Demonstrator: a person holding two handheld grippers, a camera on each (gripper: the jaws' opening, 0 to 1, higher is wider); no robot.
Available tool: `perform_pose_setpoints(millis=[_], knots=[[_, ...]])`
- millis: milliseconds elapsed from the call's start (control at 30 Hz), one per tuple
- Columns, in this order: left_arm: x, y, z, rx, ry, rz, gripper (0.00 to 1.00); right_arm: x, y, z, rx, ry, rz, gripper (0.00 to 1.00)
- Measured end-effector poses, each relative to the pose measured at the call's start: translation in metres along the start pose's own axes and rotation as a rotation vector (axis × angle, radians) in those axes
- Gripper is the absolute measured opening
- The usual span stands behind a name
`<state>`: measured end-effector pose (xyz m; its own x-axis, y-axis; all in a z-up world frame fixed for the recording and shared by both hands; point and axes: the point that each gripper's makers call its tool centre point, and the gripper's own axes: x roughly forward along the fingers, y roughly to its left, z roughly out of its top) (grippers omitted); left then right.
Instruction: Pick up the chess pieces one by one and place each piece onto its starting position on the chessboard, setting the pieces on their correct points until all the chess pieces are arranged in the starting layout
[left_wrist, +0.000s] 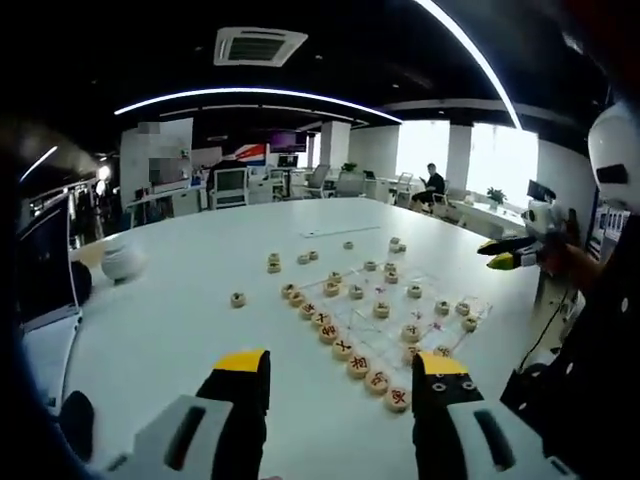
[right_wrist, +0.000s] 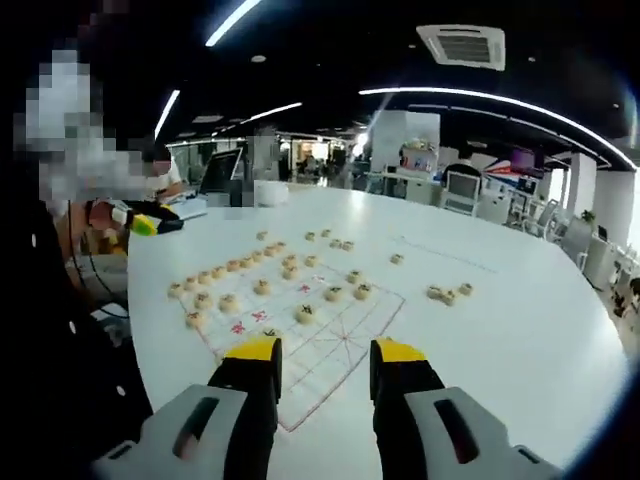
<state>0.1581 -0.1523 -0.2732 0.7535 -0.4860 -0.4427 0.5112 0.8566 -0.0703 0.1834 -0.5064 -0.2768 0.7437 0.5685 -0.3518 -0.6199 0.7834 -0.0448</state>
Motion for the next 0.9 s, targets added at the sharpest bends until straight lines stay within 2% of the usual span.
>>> perform_pose_setpoints(millis=[133,300,467,700,900], knots=[[0.002,-0.004,0.002,0.011,0.004,-0.010,0.58,-0.002,-0.001,0.004,0.013,-0.013,0.007,0.36],[0.001,-0.006,0.000,0.006,0.000,-0.010,0.58,0.008,0.001,0.013,-0.073,0.031,0.046,0.36],[-0.004,-0.003,-0.005,-0.008,-0.004,-0.002,0.58,0.021,0.007,0.034,-0.147,0.036,0.095,0.36],[-0.011,0.007,-0.010,-0.026,-0.013,0.017,0.58,0.047,0.014,0.063,-0.289,0.095,0.188,0.36],[-0.011,0.010,-0.013,-0.036,-0.018,0.013,0.58,0.070,0.006,0.087,-0.369,0.137,0.234,0.35]])
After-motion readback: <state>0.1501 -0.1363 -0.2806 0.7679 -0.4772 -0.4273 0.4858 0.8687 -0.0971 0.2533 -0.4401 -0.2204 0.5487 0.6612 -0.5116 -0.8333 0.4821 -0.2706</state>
